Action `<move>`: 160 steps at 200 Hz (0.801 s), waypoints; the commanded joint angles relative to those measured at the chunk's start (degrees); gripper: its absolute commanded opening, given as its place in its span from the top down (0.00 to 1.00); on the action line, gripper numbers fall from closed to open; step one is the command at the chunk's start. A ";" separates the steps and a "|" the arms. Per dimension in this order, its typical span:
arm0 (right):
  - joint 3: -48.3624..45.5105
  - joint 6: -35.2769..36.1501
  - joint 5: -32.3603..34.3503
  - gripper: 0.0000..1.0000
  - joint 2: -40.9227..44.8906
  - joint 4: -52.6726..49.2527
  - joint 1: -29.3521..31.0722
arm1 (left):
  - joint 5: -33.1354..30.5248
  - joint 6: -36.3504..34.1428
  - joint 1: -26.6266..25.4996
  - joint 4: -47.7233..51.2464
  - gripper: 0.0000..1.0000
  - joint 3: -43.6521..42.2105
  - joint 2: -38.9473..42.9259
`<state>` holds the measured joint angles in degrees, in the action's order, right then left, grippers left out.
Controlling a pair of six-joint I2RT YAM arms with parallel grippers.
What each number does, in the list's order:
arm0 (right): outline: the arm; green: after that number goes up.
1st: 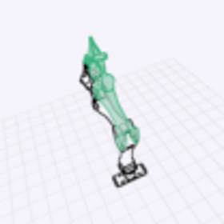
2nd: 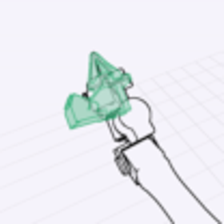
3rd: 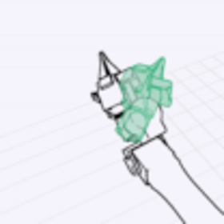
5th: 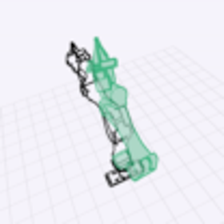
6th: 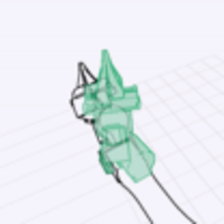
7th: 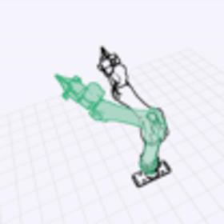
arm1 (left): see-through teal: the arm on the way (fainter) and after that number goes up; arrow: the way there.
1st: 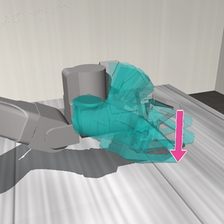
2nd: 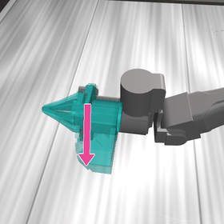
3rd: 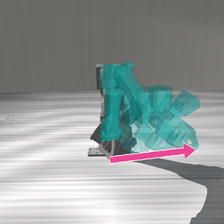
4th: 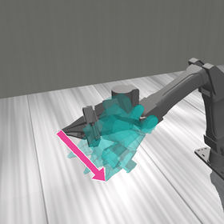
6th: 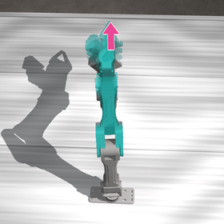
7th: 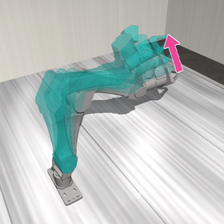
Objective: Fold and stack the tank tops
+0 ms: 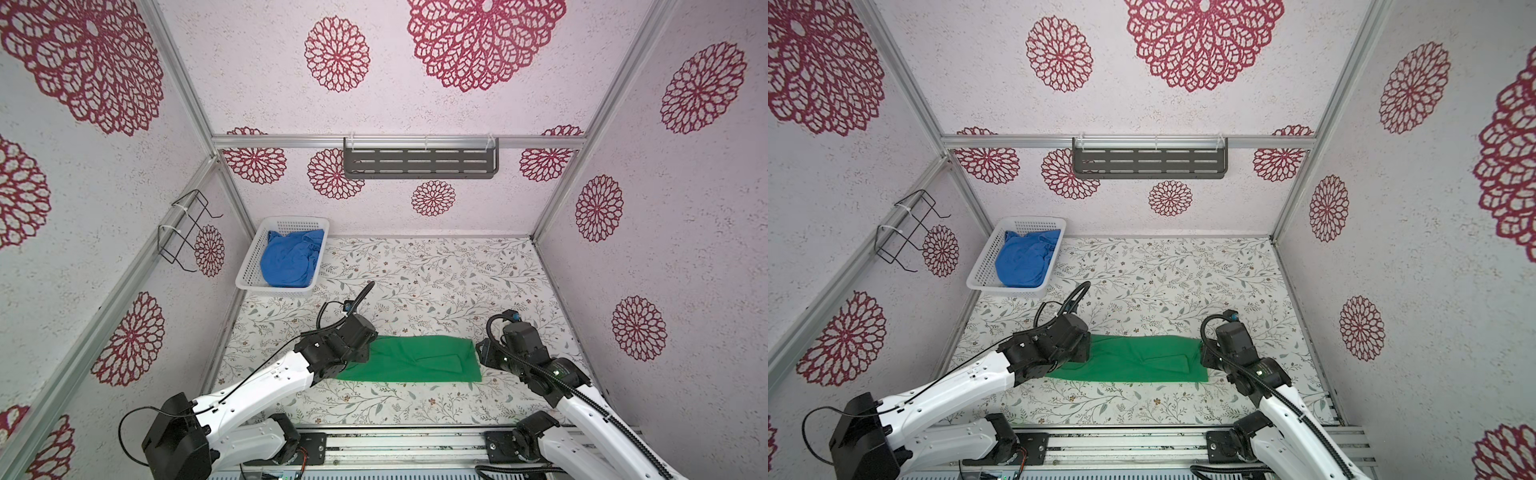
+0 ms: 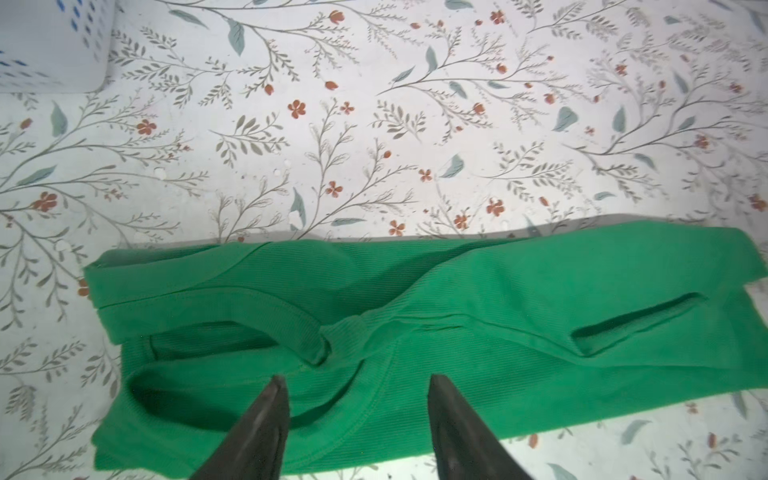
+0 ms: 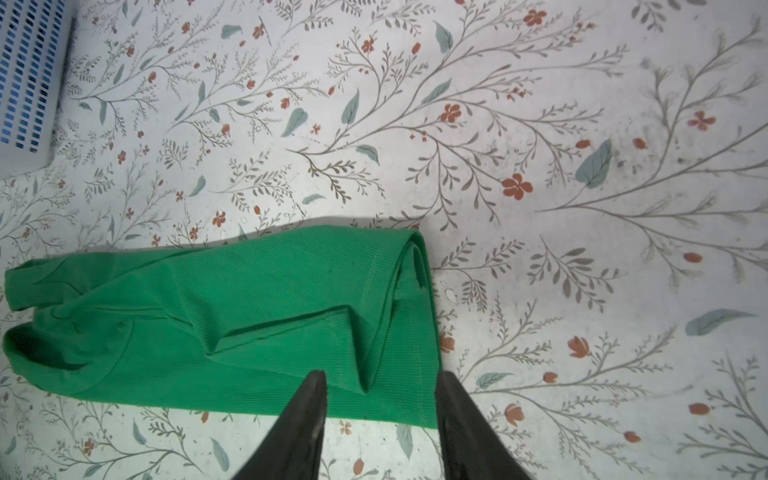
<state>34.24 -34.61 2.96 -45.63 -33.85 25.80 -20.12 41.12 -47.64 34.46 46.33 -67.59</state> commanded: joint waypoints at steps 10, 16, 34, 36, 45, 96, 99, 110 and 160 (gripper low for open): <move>3.75 -3.92 0.72 0.60 -9.47 0.38 2.60 | 1.19 1.14 -0.07 -0.93 0.49 3.21 -6.35; 4.14 -4.73 1.05 0.60 -10.81 0.36 2.92 | 0.37 1.13 0.08 -0.76 0.50 4.01 -7.54; 4.02 -6.52 -0.04 0.60 -13.35 1.27 3.49 | 0.64 1.91 1.96 -0.31 0.51 5.72 -10.20; 3.89 -6.76 -0.27 0.60 -13.55 1.60 3.63 | 0.92 2.11 2.25 -0.28 0.51 5.93 -10.50; 3.11 -7.86 -1.37 0.60 -14.28 3.04 4.41 | 2.36 3.15 3.62 -0.25 0.51 6.06 -11.26; 1.77 -8.32 -2.76 0.57 -19.57 10.12 7.81 | 6.77 4.20 7.76 -4.65 0.51 4.57 -12.73; 1.86 -8.14 -2.98 0.57 -20.08 10.64 7.84 | 7.07 4.05 7.88 -4.93 0.51 4.63 -13.00; 2.38 -7.31 -3.55 0.57 -22.09 12.28 7.86 | 8.22 3.58 8.17 -5.58 0.51 4.80 -14.16; 3.65 -5.72 -5.60 0.60 -29.06 14.55 9.12 | 12.29 5.03 7.28 -6.34 0.56 2.06 -16.26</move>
<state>36.16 -41.01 -1.48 -74.56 -20.47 33.71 -10.46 44.38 -39.75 29.21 50.46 -84.55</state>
